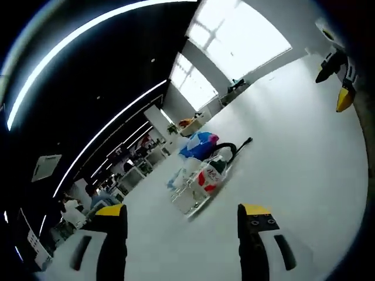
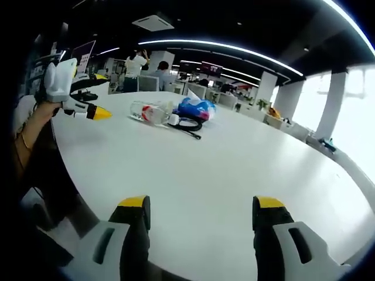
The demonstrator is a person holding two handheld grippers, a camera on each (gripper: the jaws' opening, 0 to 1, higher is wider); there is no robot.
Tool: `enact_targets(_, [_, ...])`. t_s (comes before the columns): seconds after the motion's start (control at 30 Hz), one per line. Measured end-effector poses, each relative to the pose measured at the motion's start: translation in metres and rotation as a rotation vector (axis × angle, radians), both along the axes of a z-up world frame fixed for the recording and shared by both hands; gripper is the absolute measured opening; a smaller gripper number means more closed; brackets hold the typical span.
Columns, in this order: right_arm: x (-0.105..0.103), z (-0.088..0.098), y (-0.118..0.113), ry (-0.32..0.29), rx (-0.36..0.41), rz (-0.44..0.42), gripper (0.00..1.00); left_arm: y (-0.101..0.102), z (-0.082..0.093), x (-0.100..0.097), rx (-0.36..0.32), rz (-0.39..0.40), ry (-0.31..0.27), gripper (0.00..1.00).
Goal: Arrange the tabletop items into an orderly group along one side of the table until the central work area is clear of visible clutter.
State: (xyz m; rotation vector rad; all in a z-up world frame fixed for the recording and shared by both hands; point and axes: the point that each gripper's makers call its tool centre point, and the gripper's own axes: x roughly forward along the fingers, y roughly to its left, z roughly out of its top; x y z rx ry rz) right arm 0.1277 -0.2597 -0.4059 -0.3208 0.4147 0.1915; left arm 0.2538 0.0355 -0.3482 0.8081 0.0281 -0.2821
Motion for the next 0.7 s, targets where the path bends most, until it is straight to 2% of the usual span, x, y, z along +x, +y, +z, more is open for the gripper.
enact_targets(0.23, [0.001, 0.0, 0.0, -0.004, 0.008, 0.004, 0.68, 0.001, 0.008, 0.003, 0.038, 0.01, -0.048, 0.76])
enact_targets(0.4, [0.002, 0.001, -0.001, -0.008, 0.007, 0.005, 0.68, -0.009, -0.002, 0.006, 0.057, -0.026, -0.006, 0.75])
enact_targets(0.6, [-0.002, 0.0, 0.002, -0.009, 0.014, 0.007, 0.67, -0.022, -0.001, 0.015, 0.143, -0.045, -0.042, 0.75])
enact_targets(0.7, [-0.003, 0.0, 0.003, -0.013, 0.027, 0.005, 0.66, -0.026, -0.002, 0.019, 0.18, -0.042, -0.04, 0.75])
